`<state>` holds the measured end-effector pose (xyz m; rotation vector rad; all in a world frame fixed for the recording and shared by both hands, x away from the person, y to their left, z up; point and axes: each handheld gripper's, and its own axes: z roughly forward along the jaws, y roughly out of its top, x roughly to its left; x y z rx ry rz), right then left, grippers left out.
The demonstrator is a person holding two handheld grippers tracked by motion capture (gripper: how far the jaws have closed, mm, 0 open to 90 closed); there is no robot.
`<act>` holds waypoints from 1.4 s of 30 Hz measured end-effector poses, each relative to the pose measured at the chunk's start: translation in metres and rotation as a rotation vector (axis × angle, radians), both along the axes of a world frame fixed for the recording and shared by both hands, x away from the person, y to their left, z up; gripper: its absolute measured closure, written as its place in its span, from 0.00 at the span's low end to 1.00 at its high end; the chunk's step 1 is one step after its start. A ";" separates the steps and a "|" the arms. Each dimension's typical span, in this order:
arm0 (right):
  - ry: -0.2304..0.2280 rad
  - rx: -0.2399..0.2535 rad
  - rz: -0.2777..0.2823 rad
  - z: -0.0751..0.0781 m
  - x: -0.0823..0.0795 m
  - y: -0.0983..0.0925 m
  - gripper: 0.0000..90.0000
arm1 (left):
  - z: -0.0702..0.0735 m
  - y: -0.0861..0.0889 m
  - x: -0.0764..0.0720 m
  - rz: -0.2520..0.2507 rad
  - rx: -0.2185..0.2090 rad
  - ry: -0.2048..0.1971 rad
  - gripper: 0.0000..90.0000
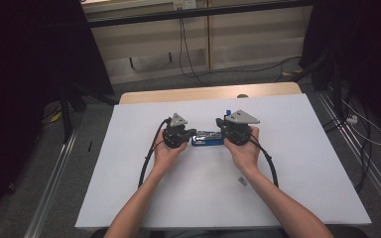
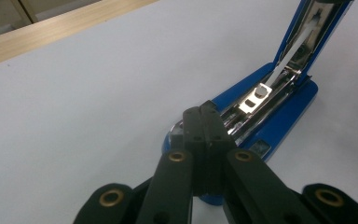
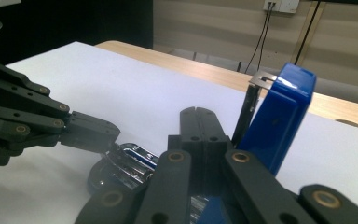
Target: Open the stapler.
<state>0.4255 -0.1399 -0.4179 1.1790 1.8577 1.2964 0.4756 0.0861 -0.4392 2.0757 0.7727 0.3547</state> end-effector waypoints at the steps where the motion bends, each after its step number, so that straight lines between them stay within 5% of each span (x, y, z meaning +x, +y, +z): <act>1: -0.002 0.000 0.000 0.000 0.000 0.000 1.00 | 0.000 0.000 0.000 0.000 0.002 -0.001 1.00; 42: 0.024 -0.064 -0.054 -0.012 -0.006 -0.044 1.00 | -0.001 0.000 -0.001 0.006 -0.009 -0.002 1.00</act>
